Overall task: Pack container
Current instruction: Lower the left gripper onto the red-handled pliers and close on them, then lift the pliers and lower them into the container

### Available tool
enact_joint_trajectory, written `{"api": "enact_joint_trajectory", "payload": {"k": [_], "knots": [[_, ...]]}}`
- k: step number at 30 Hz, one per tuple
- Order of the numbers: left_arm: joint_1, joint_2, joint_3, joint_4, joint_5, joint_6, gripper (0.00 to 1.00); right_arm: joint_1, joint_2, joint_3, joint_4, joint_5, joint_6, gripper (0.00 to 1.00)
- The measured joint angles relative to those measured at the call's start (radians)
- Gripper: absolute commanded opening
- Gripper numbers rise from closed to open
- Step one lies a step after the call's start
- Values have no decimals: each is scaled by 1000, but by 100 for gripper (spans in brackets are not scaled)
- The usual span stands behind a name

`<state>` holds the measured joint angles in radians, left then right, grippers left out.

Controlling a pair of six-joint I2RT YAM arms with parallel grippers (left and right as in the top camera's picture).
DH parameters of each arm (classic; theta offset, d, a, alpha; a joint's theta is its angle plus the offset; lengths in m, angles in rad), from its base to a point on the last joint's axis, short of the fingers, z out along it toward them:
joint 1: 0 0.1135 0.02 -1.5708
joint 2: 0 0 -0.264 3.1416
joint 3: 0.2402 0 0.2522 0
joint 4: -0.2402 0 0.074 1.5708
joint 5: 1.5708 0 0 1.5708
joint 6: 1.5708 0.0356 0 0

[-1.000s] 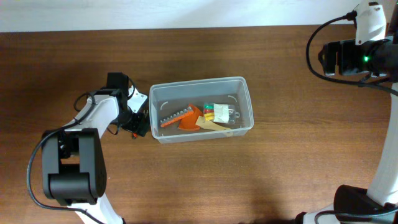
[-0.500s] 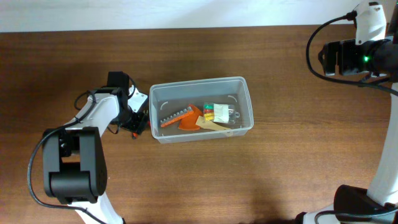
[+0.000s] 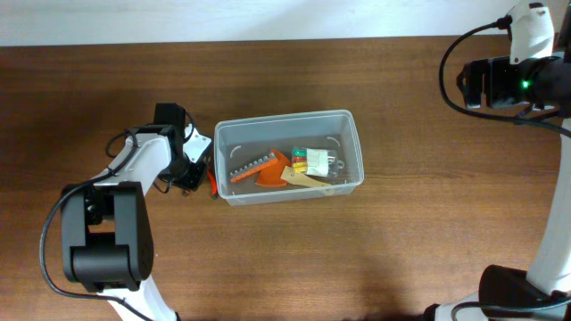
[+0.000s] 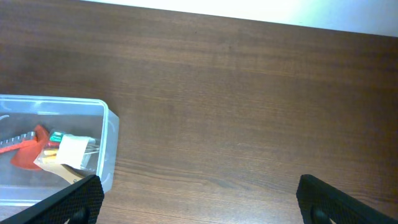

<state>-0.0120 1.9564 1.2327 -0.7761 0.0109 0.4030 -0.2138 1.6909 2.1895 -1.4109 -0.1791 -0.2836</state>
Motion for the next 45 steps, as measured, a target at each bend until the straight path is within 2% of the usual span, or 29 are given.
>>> {"api": "enact_joint_trajectory", "payload": {"k": [4,12,21,29,37,40,45], "knots": [[0,0,2,-6,-1,2,2,0,0,0,0,0,-1,99],[0,3,10,-26,-1,-1,2,0,0,0,0,0,0,99],[0,22,93,-161,-2,-7,2,0,0,0,0,0,0,99],[0,-25,372,-356,-40,-49,2,0,0,0,0,0,0,99],[-17,-131,691,-487,-58,-76,2,0,0,0,0,0,0,99],[-79,-163,759,-496,-31,-30,2,0,0,0,0,0,0,99],[-264,-180,776,-538,75,208,2,0,0,0,0,0,0,99]]}}
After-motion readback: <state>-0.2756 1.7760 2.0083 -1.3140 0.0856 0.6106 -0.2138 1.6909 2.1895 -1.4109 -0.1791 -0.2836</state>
